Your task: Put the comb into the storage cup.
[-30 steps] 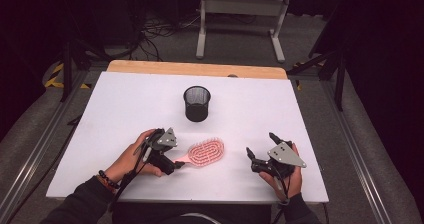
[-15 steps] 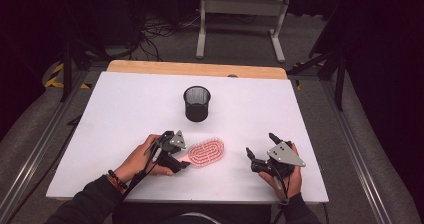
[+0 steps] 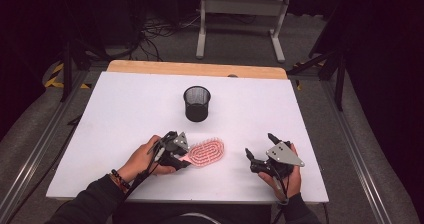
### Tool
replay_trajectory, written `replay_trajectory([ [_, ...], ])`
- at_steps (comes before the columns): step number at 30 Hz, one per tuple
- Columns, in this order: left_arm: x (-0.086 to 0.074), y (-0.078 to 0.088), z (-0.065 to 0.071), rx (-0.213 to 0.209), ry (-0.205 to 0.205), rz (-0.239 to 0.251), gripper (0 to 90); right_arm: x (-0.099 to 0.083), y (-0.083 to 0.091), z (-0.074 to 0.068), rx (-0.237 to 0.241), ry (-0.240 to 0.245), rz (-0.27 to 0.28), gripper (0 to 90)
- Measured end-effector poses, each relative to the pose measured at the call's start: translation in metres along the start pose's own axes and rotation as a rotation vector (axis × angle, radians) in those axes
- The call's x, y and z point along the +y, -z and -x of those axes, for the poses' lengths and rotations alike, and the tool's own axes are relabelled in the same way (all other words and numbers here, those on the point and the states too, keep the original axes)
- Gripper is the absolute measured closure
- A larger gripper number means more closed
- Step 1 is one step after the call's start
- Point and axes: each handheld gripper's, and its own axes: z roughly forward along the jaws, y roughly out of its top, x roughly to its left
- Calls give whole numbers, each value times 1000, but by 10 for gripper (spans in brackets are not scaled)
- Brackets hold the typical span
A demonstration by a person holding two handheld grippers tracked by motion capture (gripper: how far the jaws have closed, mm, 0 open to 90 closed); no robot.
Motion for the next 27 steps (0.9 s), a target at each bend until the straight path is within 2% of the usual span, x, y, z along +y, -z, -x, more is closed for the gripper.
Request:
replay_trajectory([
  [3,-1,0,1,-1,12,-3,589,-1,-1,0,8,1,-10,124],
  [5,0,1,2,-1,-2,-10,621,-1,-2,0,10,0,-17,125],
  [11,-1,0,2,-6,-1,2,689,-1,-2,0,15,0,-19,125],
  [15,-3,1,4,1,-1,13,692,-2,-3,-2,22,9,-26,125],
  [18,-5,1,6,14,-1,33,693,-2,-3,-2,24,4,-23,125],
  [23,-9,3,9,76,-30,72,694,-2,-2,-1,21,5,-21,125],
  [27,-13,6,8,105,-27,106,695,-2,-2,-1,23,3,-19,124],
])
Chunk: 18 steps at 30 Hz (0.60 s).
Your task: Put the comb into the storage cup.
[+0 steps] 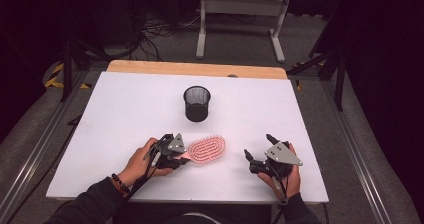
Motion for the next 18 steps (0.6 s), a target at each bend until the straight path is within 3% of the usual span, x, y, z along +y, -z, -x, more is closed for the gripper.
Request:
replay_trajectory([
  [11,-6,9,-3,61,0,74,695,0,0,-1,9,3,7,122],
  [15,-9,12,-4,70,-2,131,695,1,1,-2,7,4,13,123],
  [18,-10,18,-4,105,-13,185,695,1,1,-1,8,0,14,120],
])
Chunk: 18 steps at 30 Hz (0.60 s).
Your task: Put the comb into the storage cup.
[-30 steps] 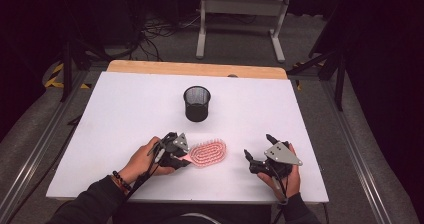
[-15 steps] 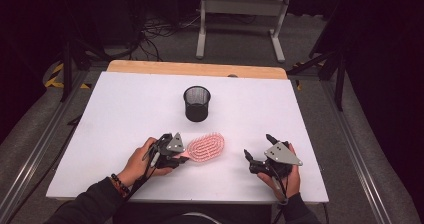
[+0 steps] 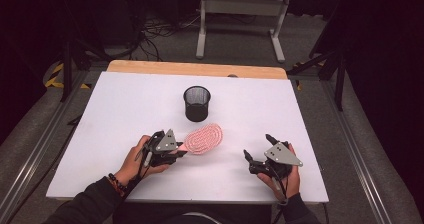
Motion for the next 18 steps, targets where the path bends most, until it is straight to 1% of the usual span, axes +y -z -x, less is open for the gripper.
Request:
replay_trajectory([
  [2,0,3,-1,7,7,24,696,0,0,0,0,1,1,119],
  [4,-1,5,-2,29,9,47,696,0,0,0,2,-3,4,117],
  [6,-1,7,-2,36,16,66,695,0,0,-1,4,-1,3,117],
  [9,-2,9,-4,41,18,82,696,1,0,-1,10,-5,14,114],
  [11,-2,11,-5,54,18,98,696,2,0,-1,14,-9,21,111],
  [13,-3,12,-5,58,24,121,695,3,-1,-3,28,-12,28,104],
  [14,-3,12,-5,58,24,121,695,4,-1,-4,32,-7,30,102],
  [16,-3,13,-5,63,30,136,696,5,-2,-5,38,-3,31,98],
  [17,-4,14,-5,81,27,149,695,8,-3,-7,62,-2,40,94],
  [18,-4,15,-6,76,29,157,696,9,-3,-8,65,-1,44,93],
])
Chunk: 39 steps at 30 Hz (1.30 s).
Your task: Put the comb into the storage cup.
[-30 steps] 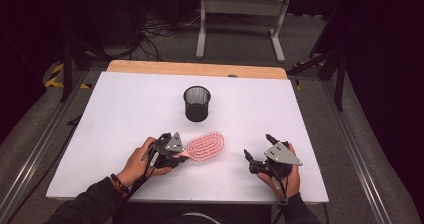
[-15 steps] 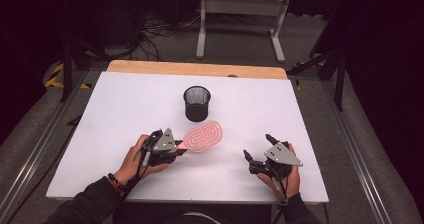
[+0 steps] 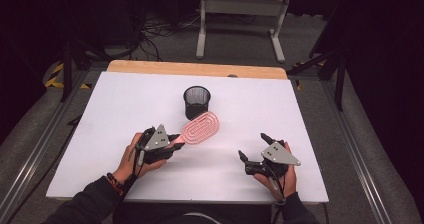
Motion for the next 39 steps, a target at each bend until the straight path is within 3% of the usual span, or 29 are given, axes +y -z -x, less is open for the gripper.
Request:
replay_trajectory([
  [9,0,1,0,8,3,21,695,21,-6,-14,80,1,55,85],
  [16,0,4,-1,19,18,34,696,41,-12,-23,92,17,88,90],
  [17,0,8,-2,24,37,51,695,46,-13,-26,91,28,90,86],
  [18,0,9,-4,3,58,71,696,50,-14,-28,100,47,92,86],
  [20,2,9,-1,49,5,51,696,58,-17,-25,155,-25,89,85],
  [21,2,9,-1,49,5,51,696,58,-17,-25,155,-25,89,85],
  [22,3,11,-2,48,-7,64,696,62,-18,-22,164,-58,103,83],
  [23,3,13,-4,59,-2,82,696,66,-18,-19,164,-77,133,89],
  [24,3,13,-6,62,6,94,696,68,-21,-19,153,-73,126,86],
  [26,2,15,-6,69,12,114,696,70,-25,-20,181,-97,131,82],
  [28,3,17,-5,88,7,124,696,71,-29,-25,171,-64,121,79],
  [30,2,18,-5,86,22,142,696,73,-31,-28,177,-69,129,80],
  [39,4,12,-3,91,9,166,696,78,-34,-37,209,-41,138,80],
])
